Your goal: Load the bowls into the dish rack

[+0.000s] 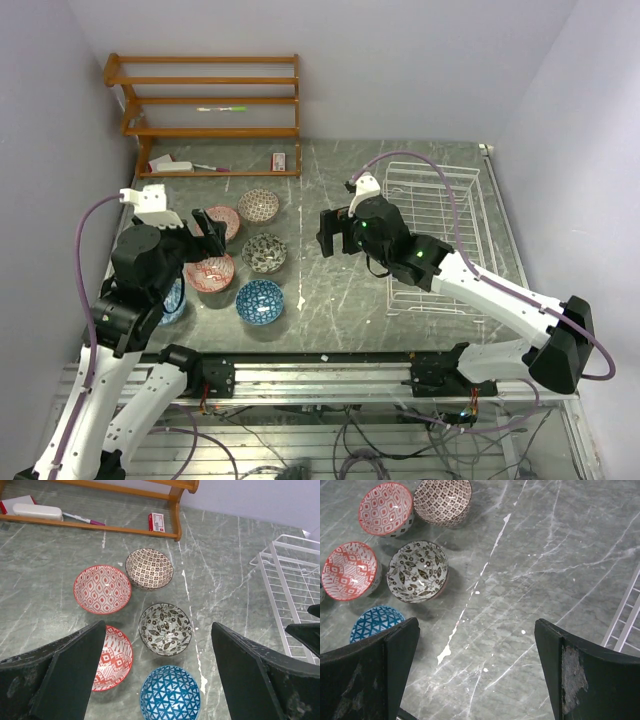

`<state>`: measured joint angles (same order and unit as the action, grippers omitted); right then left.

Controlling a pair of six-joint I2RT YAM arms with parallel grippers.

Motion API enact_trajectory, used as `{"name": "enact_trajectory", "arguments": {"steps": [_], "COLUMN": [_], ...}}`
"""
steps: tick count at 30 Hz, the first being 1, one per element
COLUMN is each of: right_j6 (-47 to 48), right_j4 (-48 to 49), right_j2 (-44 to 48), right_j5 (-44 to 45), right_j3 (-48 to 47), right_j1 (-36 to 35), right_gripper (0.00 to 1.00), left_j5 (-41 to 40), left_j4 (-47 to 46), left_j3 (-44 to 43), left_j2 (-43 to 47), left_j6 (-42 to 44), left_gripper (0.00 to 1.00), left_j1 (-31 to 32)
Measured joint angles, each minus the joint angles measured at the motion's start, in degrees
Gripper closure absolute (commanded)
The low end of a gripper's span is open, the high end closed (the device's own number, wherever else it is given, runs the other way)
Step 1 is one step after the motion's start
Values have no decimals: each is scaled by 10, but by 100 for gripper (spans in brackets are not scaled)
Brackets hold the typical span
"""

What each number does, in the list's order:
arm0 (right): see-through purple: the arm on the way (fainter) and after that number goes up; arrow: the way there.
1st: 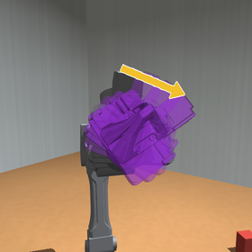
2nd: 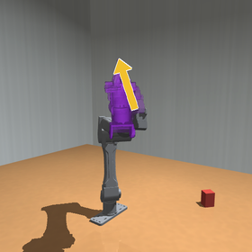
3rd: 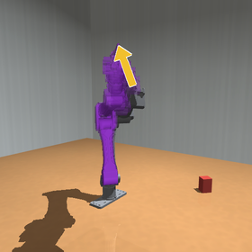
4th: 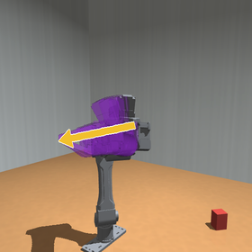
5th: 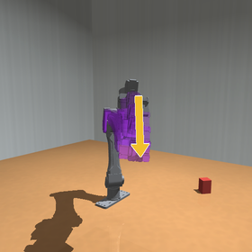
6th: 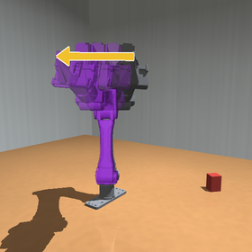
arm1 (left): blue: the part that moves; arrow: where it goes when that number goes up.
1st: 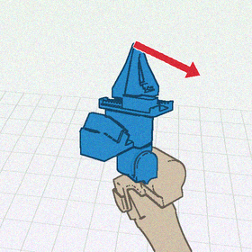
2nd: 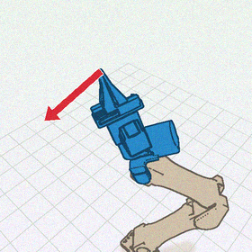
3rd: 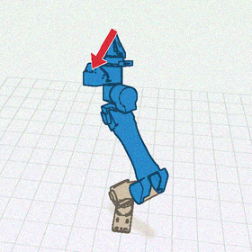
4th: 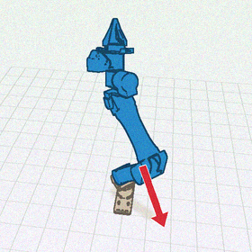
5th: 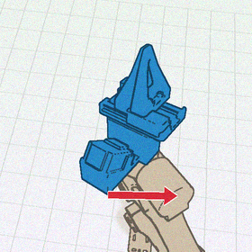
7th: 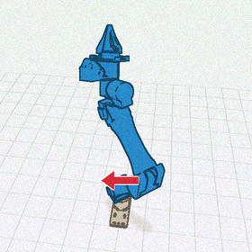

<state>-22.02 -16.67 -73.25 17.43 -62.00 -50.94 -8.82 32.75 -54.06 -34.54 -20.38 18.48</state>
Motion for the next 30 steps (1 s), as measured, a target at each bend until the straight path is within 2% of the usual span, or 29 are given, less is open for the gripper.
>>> {"name": "enact_trajectory", "arguments": {"steps": [14,22,25,30], "right_j6": [0,35,39,46], "right_j4": [2,52,57,65], "right_j2": [0,0,-19,-92], "right_j5": [3,-65,-63,-50], "right_j3": [1,61,63,29], "right_j1": [0,-6,-28,-118], "right_gripper": [0,3,4,5], "left_j5": [-9,-17,-24,-45], "left_j4": [1,5,14,38], "left_j3": [-5,-9,-19,-61], "left_j2": [8,9,14,28], "left_j6": [0,0,2,9], "left_gripper": [2,2,2,2], "left_j1": [0,0,0,0]}}
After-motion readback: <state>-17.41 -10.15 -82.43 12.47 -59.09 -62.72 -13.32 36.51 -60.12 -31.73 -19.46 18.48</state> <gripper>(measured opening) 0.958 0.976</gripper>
